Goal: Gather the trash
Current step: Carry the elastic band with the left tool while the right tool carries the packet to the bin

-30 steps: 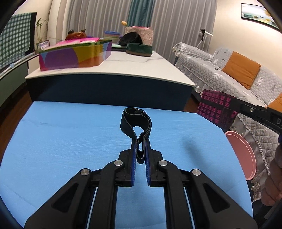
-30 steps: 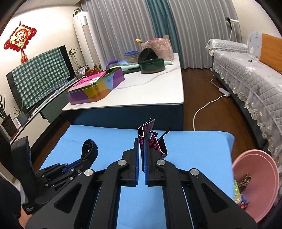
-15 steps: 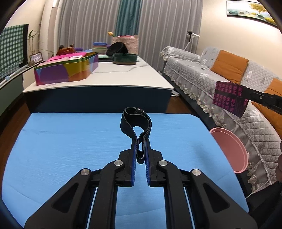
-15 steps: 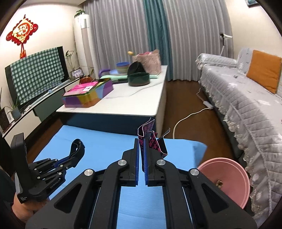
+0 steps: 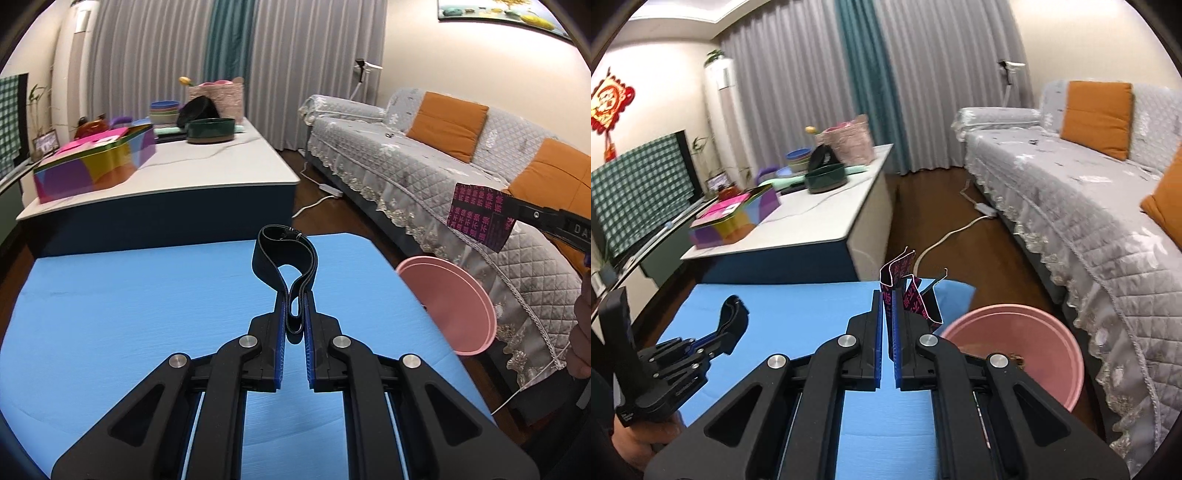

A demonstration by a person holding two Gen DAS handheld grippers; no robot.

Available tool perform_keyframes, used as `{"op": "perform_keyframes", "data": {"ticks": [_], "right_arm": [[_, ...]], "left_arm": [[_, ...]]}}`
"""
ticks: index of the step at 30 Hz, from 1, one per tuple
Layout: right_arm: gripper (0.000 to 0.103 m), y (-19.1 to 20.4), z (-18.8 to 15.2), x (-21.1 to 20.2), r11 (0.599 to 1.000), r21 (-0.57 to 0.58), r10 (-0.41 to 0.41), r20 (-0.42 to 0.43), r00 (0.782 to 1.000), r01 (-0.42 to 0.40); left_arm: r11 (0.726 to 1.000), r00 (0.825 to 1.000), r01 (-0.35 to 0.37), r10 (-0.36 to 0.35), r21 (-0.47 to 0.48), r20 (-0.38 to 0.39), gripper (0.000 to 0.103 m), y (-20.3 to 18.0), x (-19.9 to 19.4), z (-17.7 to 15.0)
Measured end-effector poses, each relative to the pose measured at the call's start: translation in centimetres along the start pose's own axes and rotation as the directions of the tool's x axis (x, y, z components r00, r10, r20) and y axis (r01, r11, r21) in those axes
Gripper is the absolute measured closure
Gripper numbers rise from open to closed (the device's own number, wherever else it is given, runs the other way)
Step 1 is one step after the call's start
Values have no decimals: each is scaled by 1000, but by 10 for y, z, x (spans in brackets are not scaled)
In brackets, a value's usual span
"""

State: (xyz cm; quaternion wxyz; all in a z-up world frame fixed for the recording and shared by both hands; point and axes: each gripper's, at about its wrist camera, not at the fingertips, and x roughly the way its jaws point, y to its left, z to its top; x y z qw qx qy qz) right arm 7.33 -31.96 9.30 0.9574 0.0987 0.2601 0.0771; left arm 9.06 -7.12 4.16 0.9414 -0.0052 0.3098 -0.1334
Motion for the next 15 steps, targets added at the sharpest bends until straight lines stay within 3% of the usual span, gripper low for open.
{"op": "perform_keyframes", "data": {"ticks": [7, 15], "right_arm": [[98, -38, -1, -9, 997, 24, -75, 34, 997, 74], [98, -81, -9, -8, 988, 90, -131, 19, 991, 129]], "left_arm": [[998, 999, 48, -48, 27, -13, 94, -29, 16, 6], [991, 993, 119, -118, 58, -30, 94, -66, 38, 17]]}}
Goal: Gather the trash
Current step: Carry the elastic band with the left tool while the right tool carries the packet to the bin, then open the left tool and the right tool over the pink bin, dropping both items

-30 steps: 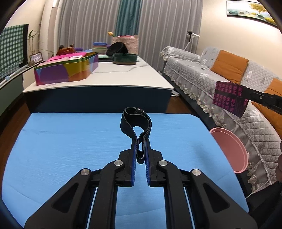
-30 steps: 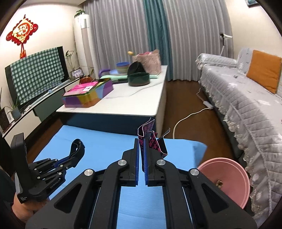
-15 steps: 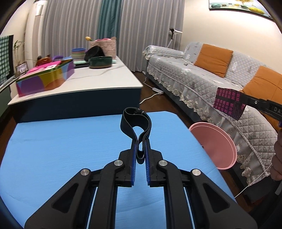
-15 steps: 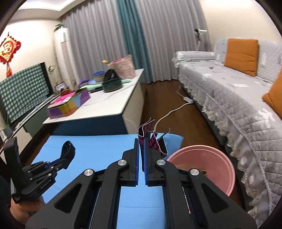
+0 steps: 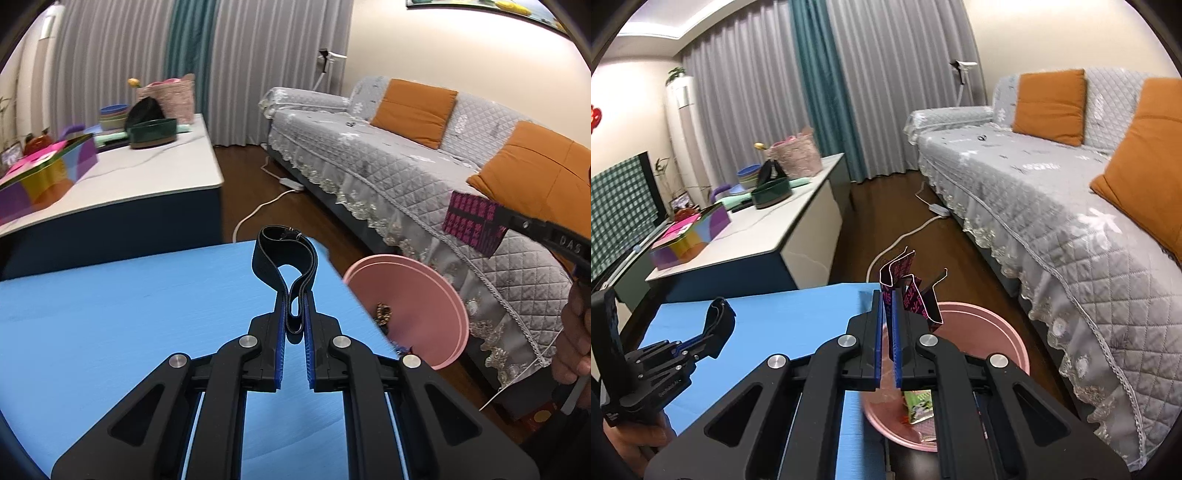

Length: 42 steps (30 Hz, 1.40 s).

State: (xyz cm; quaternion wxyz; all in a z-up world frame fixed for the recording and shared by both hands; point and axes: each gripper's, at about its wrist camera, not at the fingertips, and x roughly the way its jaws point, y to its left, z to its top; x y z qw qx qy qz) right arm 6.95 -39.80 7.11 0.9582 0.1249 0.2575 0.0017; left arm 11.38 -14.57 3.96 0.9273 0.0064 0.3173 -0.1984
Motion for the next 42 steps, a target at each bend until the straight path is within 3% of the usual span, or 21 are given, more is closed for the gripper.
{"op": "perform_keyframes", "data": {"ticks": [8, 19, 31, 32, 34, 35, 37, 39, 42], "right_arm": [[98, -19, -3, 16, 999, 24, -40, -29, 999, 41], [98, -48, -7, 34, 992, 47, -112, -62, 992, 115], [97, -68, -10, 50, 982, 81, -163, -108, 981, 172], [95, -70, -11, 52, 979, 83, -174, -116, 978, 184], [92, -74, -12, 56, 976, 96, -182, -143, 973, 196], [92, -75, -13, 58, 976, 100, -179, -154, 972, 195], [78, -77, -15, 61, 972, 104, -191, -173, 966, 211], [51, -77, -16, 61, 968, 106, -207, -175, 963, 227], [49, -76, -14, 57, 965, 114, -215, -167, 962, 236]], "left_arm": [[996, 997, 75, -76, 52, 1, 94, -37, 30, 17], [984, 989, 141, -136, 107, -55, 94, -77, 88, 28], [964, 973, 219, -203, 154, -111, 91, -108, 119, 30], [961, 971, 226, -209, 159, -117, 88, -110, 120, 31], [960, 969, 230, -210, 160, -132, 64, -110, 123, 32], [961, 969, 229, -209, 156, -135, 60, -109, 123, 32], [964, 970, 221, -202, 149, -136, 59, -106, 121, 33], [966, 971, 215, -197, 143, -135, 59, -103, 117, 32], [970, 975, 202, -185, 139, -124, 59, -96, 104, 32]]}}
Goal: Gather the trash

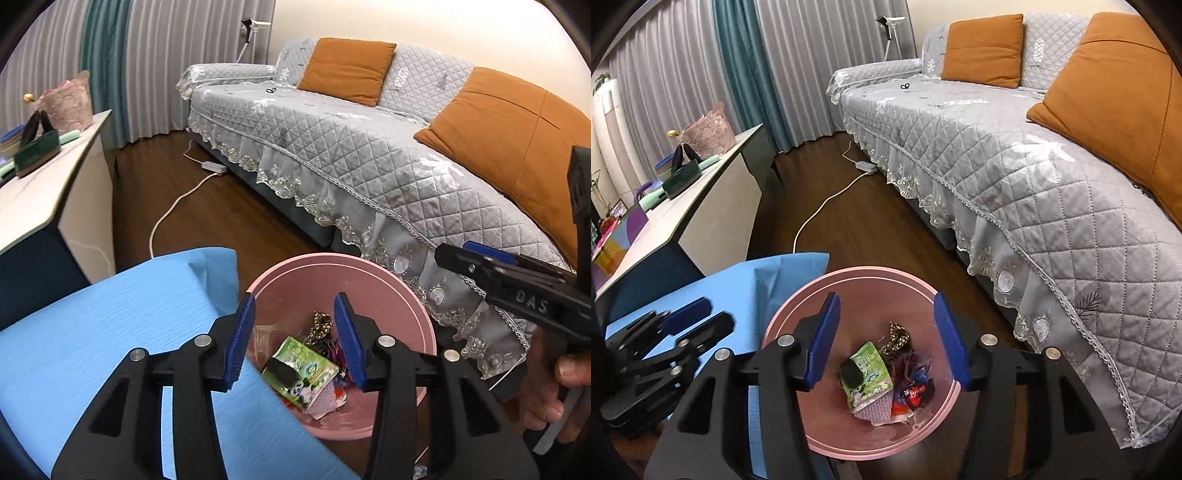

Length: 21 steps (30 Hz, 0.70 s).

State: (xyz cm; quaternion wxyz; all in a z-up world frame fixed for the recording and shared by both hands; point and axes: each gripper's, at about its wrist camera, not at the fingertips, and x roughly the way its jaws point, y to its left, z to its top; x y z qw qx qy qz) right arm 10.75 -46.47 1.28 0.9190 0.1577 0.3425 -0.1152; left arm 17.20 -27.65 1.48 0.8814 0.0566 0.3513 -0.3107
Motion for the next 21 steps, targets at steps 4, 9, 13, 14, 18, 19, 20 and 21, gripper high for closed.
{"op": "perform_keyframes", "data": {"ticks": [4, 9, 13, 14, 18, 19, 20, 21], "right_arm": [[40, 6, 0, -10, 1000, -9, -8, 21, 1000, 8], [19, 18, -1, -32, 1000, -21, 19, 49, 999, -17], [5, 35, -2, -66, 997, -56, 50, 100, 994, -45], [5, 41, -1, -78, 996, -72, 60, 118, 991, -51], [5, 67, -6, -121, 990, -127, 87, 180, 980, -65], [5, 72, -9, -129, 989, -134, 91, 188, 978, -66], [5, 77, -13, -137, 988, -139, 96, 194, 976, -70], [5, 81, -18, -144, 987, -144, 103, 195, 975, -76]], "left_arm": [[1000, 999, -21, 22, -23, 26, 49, 8, -32, -4], [996, 996, -61, 65, -59, 57, 30, 20, -82, -18], [990, 990, -99, 108, -105, 86, 17, 32, -127, -33], [986, 988, -112, 123, -123, 90, 15, 36, -141, -39], [970, 975, -168, 190, -176, 118, 9, 47, -186, -64], [968, 973, -174, 197, -182, 119, 9, 48, -192, -69], [963, 970, -187, 213, -195, 121, 8, 50, -202, -76], [959, 967, -196, 224, -206, 123, 8, 51, -209, -82]]}}
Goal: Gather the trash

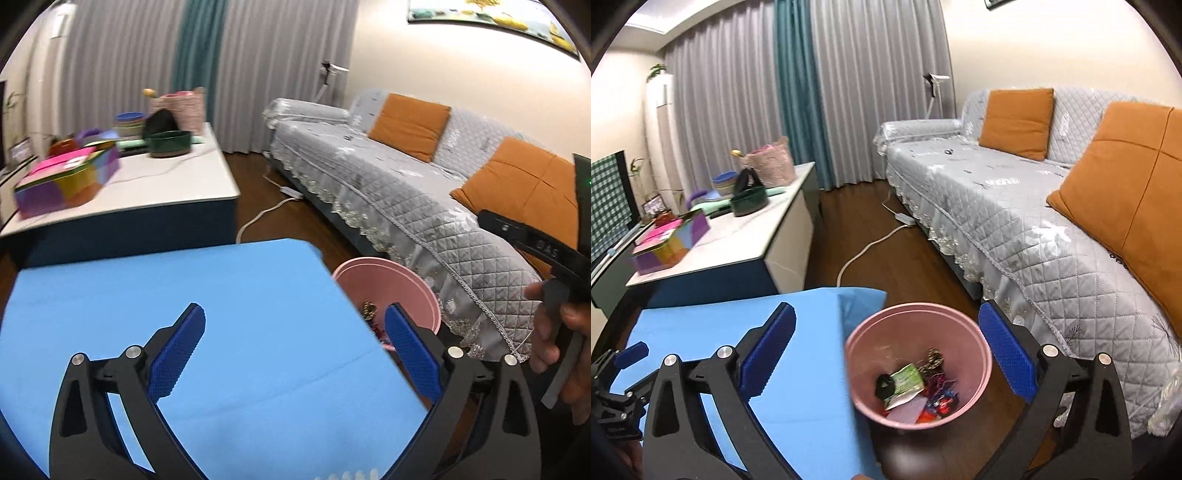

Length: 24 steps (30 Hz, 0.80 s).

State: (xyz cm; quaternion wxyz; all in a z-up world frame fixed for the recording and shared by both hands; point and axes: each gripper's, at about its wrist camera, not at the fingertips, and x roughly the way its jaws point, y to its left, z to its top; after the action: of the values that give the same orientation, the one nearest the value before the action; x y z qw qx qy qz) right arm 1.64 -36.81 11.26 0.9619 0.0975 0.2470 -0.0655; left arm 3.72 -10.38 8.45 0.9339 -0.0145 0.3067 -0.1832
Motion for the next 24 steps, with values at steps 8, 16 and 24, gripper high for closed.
{"op": "perform_keyframes", "data": {"ticks": [8, 16, 24], "right_arm": [[5, 39, -49, -47, 1000, -23, 15, -43, 999, -15], [5, 76, -99, -73, 997, -75, -10, -52, 999, 6], [5, 102, -118, -71, 989, -151, -5, -68, 998, -6]], "left_arm": [[994, 992, -111, 111, -8, 61, 8, 15, -57, -38], [966, 966, -257, 258, -36, 34, 8, 27, -83, -78], [943, 946, -321, 323, -81, 10, 8, 42, -89, -96]]}}
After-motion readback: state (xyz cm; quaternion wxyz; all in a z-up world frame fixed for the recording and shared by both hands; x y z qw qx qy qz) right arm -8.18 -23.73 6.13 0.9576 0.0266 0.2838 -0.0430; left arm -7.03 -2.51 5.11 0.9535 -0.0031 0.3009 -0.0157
